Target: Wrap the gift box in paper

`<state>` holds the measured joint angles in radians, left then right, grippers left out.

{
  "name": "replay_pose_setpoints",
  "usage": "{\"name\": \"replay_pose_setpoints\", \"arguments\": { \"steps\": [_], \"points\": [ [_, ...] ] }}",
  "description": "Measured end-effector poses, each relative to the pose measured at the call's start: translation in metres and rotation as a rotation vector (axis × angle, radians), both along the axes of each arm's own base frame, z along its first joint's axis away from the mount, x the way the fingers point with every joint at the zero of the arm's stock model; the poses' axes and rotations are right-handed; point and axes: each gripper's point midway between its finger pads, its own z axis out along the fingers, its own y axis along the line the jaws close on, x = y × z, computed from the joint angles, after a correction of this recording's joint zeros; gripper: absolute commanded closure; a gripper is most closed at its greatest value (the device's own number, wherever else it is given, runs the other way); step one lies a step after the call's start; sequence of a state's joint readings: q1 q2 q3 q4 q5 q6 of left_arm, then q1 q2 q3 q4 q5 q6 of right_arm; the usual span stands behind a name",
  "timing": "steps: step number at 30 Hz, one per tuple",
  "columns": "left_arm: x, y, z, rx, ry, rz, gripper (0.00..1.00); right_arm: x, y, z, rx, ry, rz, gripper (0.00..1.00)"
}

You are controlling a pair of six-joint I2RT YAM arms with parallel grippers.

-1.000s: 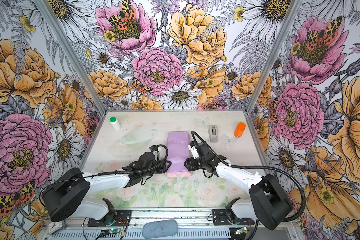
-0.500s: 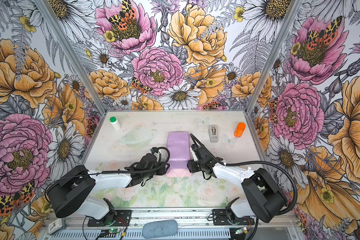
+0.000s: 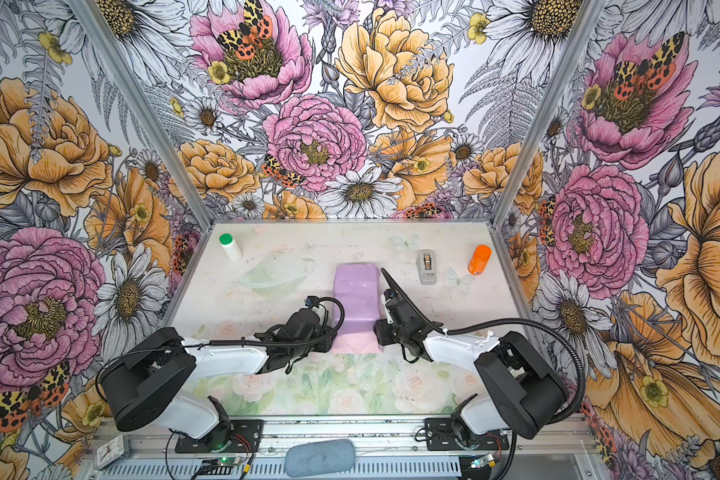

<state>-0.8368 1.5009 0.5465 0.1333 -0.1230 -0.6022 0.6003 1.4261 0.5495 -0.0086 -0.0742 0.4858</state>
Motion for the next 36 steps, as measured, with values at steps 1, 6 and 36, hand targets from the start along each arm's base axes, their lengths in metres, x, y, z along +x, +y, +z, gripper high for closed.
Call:
{"name": "replay_pose_setpoints", "arguments": {
  "steps": [1, 6, 36],
  "points": [
    [0.000, -0.001, 0.001, 0.002, -0.003, 0.001, 0.60, 0.000, 0.001, 0.000, -0.002, -0.004, -0.003, 0.54],
    [0.002, -0.009, 0.005, 0.011, -0.022, -0.001, 0.60, -0.001, 0.003, 0.000, -0.010, -0.018, -0.022, 0.52],
    [0.007, -0.010, -0.003, 0.087, -0.033, 0.076, 0.75, 0.001, 0.008, -0.004, -0.028, -0.070, -0.134, 0.71]
  ]
}}
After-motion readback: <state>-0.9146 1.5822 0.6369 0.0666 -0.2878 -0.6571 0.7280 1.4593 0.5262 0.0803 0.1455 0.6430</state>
